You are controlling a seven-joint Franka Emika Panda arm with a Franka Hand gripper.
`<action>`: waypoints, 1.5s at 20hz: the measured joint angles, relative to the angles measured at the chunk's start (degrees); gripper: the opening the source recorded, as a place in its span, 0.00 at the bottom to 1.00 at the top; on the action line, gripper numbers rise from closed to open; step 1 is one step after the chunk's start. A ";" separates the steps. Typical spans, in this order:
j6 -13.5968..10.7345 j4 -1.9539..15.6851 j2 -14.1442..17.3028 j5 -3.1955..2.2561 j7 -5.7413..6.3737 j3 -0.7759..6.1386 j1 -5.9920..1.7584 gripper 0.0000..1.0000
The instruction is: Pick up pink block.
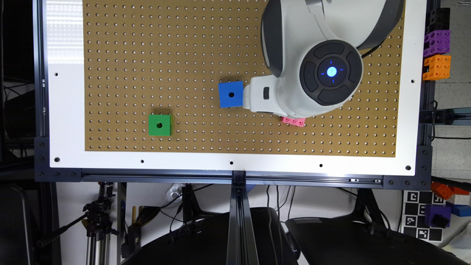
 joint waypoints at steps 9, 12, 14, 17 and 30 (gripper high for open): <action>0.02 1.08 0.20 0.18 0.64 1.23 0.18 1.00; 0.02 2.79 1.14 0.18 0.82 1.57 0.23 1.00; -0.01 4.57 2.54 0.18 1.03 1.92 0.24 1.00; -0.07 7.41 5.05 0.18 1.63 2.66 0.34 1.00; 0.00 8.90 7.18 0.18 2.15 3.00 0.53 1.00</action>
